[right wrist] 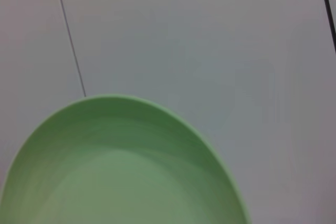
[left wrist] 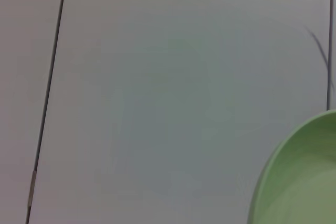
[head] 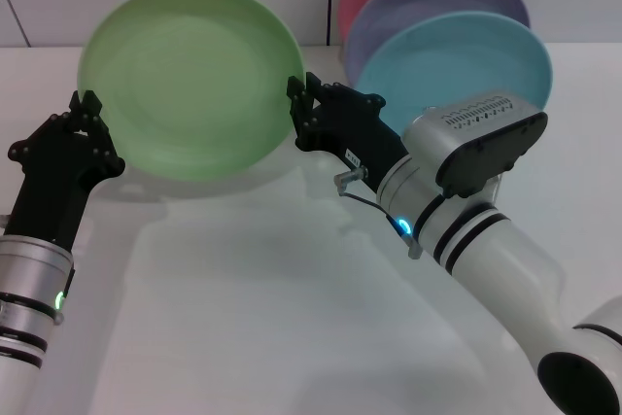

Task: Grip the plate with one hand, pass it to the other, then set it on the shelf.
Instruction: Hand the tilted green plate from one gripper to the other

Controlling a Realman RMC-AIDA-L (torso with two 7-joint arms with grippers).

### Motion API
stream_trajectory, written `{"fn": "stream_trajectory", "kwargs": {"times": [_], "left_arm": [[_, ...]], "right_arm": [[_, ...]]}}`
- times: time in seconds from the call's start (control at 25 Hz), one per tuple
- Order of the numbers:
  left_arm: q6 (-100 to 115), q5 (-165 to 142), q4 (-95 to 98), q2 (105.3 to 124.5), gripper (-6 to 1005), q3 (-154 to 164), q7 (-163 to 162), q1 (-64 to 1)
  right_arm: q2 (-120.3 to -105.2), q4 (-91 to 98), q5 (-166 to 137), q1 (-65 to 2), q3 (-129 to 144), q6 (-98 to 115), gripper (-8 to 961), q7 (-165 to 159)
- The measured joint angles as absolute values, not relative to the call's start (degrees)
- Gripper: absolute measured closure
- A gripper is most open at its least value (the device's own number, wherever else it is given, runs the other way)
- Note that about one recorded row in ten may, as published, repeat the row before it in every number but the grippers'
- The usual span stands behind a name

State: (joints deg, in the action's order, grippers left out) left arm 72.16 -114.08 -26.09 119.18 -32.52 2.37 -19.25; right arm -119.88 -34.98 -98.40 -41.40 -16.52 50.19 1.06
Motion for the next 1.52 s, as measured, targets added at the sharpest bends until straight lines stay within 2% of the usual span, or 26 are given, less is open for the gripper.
{"fn": "stream_trajectory", "kwargs": {"times": [0.36,0.72,1.52], "left_arm": [[71.9,-114.1,-26.2,119.18,893,-32.4,2.4,-19.2],[71.8,-114.1,-26.2,119.17,882,-32.4,2.4,-19.2],[71.9,-114.1,-26.2,119.18,858,-31.8,2.4,-19.0]], "right_arm": [[-119.88,-35.0,-98.6,-41.4,-16.5,50.2,808,1.1],[-119.88,-35.0,-98.4,-41.4,-16.5,50.2,868,1.4],[-119.88,-35.2,-98.2,-41.0,-16.7,50.4,901,1.4]]}}
